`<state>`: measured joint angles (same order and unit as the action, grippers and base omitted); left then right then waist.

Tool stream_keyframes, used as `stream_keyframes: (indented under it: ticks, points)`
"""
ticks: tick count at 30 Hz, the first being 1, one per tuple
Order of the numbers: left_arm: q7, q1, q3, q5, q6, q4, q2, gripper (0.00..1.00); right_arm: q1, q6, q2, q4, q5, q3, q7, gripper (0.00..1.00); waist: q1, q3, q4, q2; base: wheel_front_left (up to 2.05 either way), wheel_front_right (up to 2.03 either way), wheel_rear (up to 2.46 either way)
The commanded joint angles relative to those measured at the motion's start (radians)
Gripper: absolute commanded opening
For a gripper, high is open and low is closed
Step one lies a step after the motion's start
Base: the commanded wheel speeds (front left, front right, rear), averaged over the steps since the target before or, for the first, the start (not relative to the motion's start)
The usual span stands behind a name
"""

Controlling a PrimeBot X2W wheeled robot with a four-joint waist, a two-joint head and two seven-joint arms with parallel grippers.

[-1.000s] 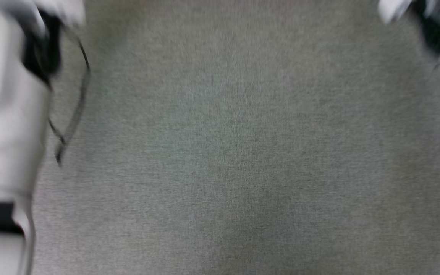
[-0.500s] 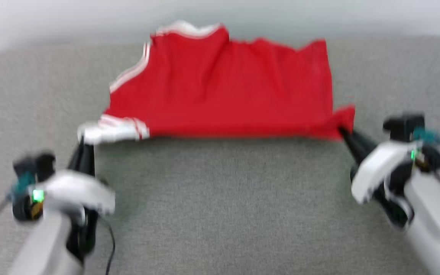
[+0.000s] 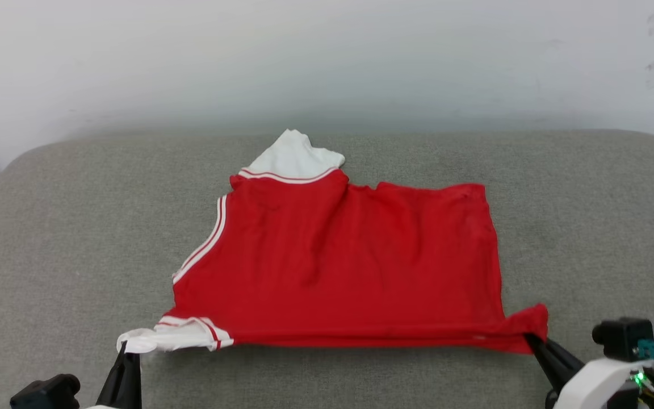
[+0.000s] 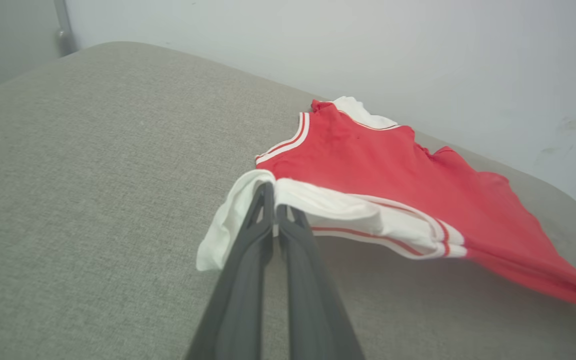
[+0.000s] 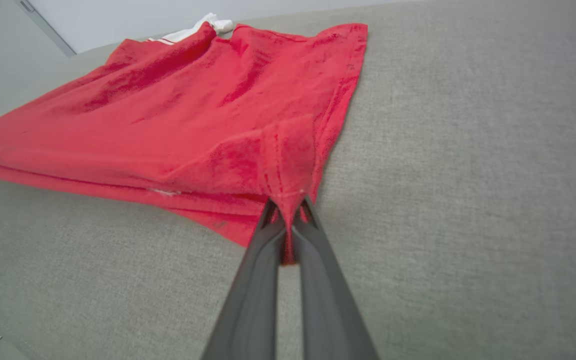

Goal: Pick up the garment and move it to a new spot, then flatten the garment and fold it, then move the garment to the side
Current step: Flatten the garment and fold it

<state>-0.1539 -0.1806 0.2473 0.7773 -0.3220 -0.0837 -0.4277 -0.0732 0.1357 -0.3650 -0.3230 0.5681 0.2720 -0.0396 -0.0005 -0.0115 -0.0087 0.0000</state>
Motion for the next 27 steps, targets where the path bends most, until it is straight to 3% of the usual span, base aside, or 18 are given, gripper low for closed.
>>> stream_keyframes:
  ticks: [1,6,12,19,27]
  points:
    - [0.006,-0.027,-0.026,-0.007,-0.034,-0.036,-0.022,0.0,0.049,-0.009,-0.002,0.032,-0.021,-0.05,-0.028,0.0,0.0005,0.002,0.004,0.0,0.0,0.0,0.0]
    - [0.055,-0.035,-0.011,-0.019,-0.06,-0.139,-0.045,0.0,0.144,-0.009,0.05,0.18,-0.094,-0.155,-0.152,0.0,0.0005,-0.019,0.009,0.0,0.0,0.0,0.0]
    - [0.121,0.085,0.03,-0.016,-0.008,-0.088,-0.066,0.0,0.09,-0.006,0.083,0.264,-0.147,-0.186,-0.311,0.0,0.0005,-0.084,0.0,0.0,0.0,0.0,0.0]
    - [0.171,0.26,0.087,-0.023,0.07,0.058,-0.057,0.0,-0.039,-0.006,0.085,0.228,-0.178,-0.145,-0.398,0.0,0.0005,-0.171,-0.012,0.0,0.0,0.0,0.0]
    - [0.216,0.425,0.135,-0.038,0.153,0.227,-0.059,0.0,-0.188,-0.006,0.061,0.111,-0.172,-0.075,-0.366,0.0,0.0005,-0.244,-0.01,0.0,0.0,0.0,0.0]
